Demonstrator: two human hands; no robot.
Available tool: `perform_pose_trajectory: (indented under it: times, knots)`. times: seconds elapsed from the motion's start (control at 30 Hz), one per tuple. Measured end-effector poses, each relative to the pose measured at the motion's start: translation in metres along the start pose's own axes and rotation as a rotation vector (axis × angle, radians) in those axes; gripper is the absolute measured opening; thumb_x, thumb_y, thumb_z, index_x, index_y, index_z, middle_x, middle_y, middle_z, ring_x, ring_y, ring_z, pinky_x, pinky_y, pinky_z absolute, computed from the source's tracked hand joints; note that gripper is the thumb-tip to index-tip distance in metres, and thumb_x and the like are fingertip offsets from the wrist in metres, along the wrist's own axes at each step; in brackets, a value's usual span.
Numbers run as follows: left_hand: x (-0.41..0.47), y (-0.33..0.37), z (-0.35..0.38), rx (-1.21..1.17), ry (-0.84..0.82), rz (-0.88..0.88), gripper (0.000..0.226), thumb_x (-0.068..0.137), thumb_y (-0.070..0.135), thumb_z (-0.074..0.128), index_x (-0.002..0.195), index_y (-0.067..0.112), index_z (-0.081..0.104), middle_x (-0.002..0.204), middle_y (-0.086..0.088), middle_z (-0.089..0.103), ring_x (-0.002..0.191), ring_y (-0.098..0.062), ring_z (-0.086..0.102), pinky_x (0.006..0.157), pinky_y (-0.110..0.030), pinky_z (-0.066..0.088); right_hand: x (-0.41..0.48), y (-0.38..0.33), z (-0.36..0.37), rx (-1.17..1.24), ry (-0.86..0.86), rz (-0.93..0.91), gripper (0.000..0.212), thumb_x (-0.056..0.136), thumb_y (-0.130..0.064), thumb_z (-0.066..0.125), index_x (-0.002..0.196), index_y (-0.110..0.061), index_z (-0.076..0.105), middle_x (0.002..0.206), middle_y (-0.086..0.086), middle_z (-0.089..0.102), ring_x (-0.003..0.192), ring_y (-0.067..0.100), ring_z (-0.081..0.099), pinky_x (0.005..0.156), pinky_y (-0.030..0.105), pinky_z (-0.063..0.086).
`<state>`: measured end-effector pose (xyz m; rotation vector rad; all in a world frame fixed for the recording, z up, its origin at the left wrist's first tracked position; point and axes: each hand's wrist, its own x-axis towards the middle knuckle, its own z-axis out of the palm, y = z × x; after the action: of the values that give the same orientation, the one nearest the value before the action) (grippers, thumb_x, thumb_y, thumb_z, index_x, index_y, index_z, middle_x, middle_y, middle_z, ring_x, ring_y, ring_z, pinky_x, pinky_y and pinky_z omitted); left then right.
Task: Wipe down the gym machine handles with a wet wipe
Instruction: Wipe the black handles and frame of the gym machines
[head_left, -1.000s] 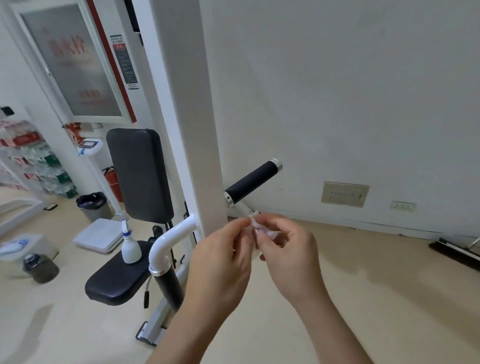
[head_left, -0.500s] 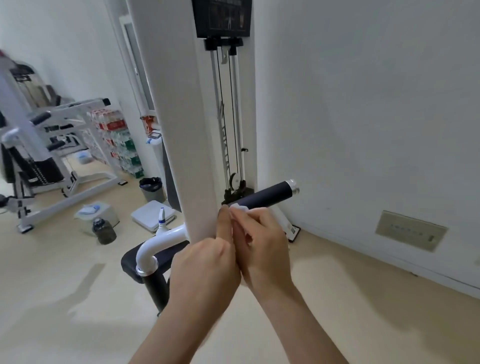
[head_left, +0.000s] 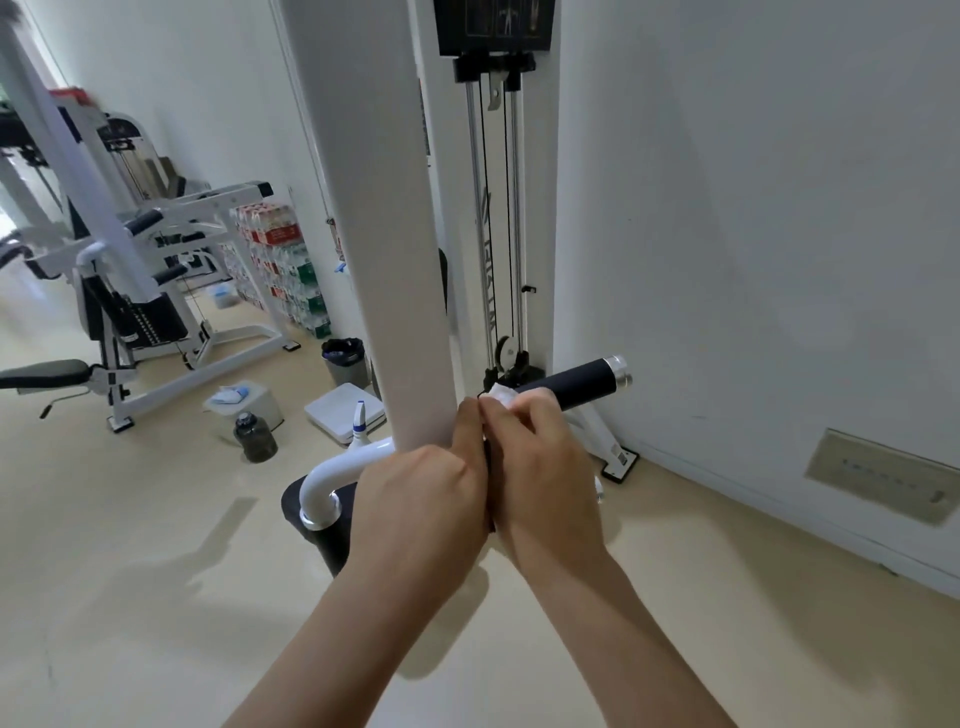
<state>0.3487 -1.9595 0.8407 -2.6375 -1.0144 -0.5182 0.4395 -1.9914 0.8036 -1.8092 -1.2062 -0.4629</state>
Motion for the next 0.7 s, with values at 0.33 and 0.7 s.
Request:
perform_pose_trajectory:
  times: [0.33,0.7]
  knots:
    - [0.009,-0.004,0.011,-0.017,0.033,-0.039,0.056,0.051,0.011,0.085,0.104,0.004,0.070,0.032,-0.003,0.040,0.023,-0.022,0.036,0.039,-0.016,0.016,0.035,0.000,-0.009,-0.052,-0.059,0.049,0.006,0.086,-0.012,0.065,0.085,-0.009,0.070,0.089,0.006,0.062,0.069,0.022,0.061,0.063,0.020,0.042]
    - [0.014,-0.002,0.009,0.046,0.081,-0.062,0.049,0.042,0.007,0.083,0.090,0.008,0.071,0.033,0.000,0.042,0.029,-0.018,0.019,0.043,-0.014,0.007,0.026,-0.002,0.000,-0.106,-0.090,-0.016,0.006,0.087,-0.013,0.063,0.083,-0.008,0.063,0.089,0.005,0.054,0.070,0.020,0.053,0.064,0.019,0.031]
